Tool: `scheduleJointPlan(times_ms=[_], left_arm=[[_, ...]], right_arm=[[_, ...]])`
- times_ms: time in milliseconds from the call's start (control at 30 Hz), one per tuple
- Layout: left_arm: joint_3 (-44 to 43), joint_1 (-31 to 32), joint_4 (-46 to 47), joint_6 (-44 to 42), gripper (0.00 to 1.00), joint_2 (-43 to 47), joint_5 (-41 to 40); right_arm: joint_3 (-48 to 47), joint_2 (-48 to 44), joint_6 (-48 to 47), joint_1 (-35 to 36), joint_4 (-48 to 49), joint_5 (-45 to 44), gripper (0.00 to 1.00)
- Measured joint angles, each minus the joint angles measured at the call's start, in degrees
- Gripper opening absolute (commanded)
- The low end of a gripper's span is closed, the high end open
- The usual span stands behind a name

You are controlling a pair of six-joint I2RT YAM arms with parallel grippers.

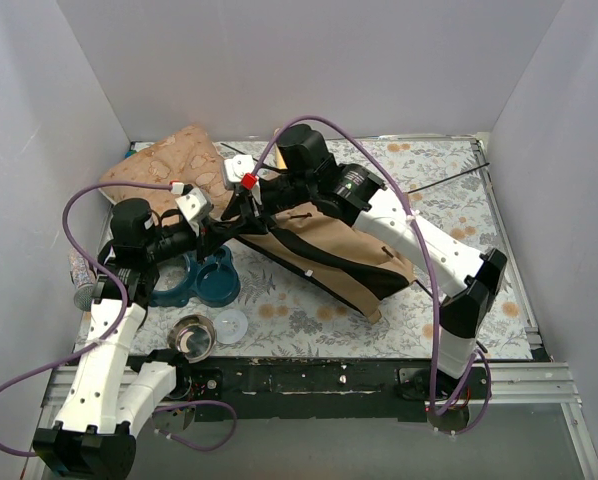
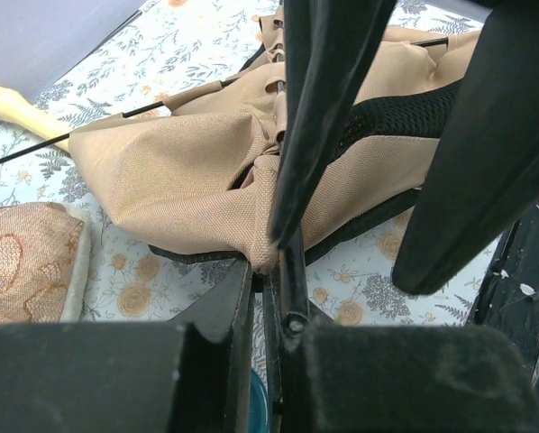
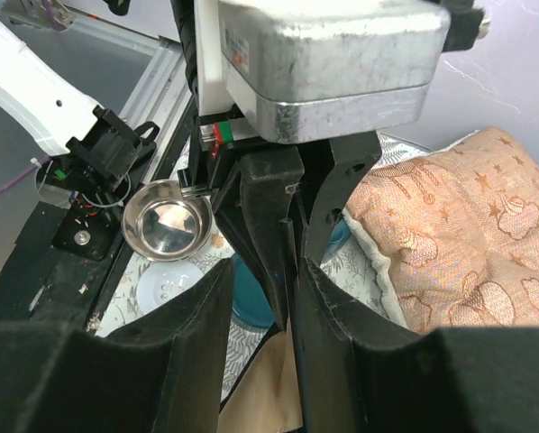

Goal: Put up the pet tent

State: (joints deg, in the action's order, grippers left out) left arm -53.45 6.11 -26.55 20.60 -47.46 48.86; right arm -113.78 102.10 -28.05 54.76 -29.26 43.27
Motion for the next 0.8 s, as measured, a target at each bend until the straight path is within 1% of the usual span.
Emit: scheduleJointPlan(times_ms=[100, 133, 200, 267, 367, 400, 433, 800], left_arm=[[-0.4, 0.0, 0.0, 0.4, 0.0, -0.2, 0.0], [-0.6, 0.0, 0.0, 0.6, 0.0, -0.2, 0.0], [-1.0, 0.0, 0.0, 0.8, 0.0, -0.2, 0.0], [-1.3, 0.0, -0.1, 0.9, 0.0, -0.2, 0.0], [-1.4, 0.0, -0.3, 0.8, 0.0, -0.2, 0.0], [-1.4, 0.0, -0.3, 0.8, 0.0, -0.2, 0.0], [-1.4, 0.0, -0.3, 0.8, 0.0, -0.2, 0.0], [-1.8, 0.0, -1.2, 0.7, 0.0, -0.1, -0.5]], right_arm=[[0.0, 0.8, 0.0, 0.2, 0.4, -0.4, 0.38], [0.0, 1.0, -0.2, 0.2, 0.4, -0.6, 0.35], [0.0, 1.3, -0.4, 0.2, 0.6, -1.2, 0.27], [0.0, 1.5, -0.8, 0.2, 1.0, -1.9, 0.21], [0.0, 1.5, -0.9, 0.2, 1.5, -3.2, 0.06], [0.0, 1.5, -1.2, 0.2, 1.9, -3.8, 0.03], [0.2, 1.5, -1.6, 0.2, 2.3, -4.3, 0.01], [0.7, 1.2, -4.2, -0.5, 2.4, -6.4, 0.01]])
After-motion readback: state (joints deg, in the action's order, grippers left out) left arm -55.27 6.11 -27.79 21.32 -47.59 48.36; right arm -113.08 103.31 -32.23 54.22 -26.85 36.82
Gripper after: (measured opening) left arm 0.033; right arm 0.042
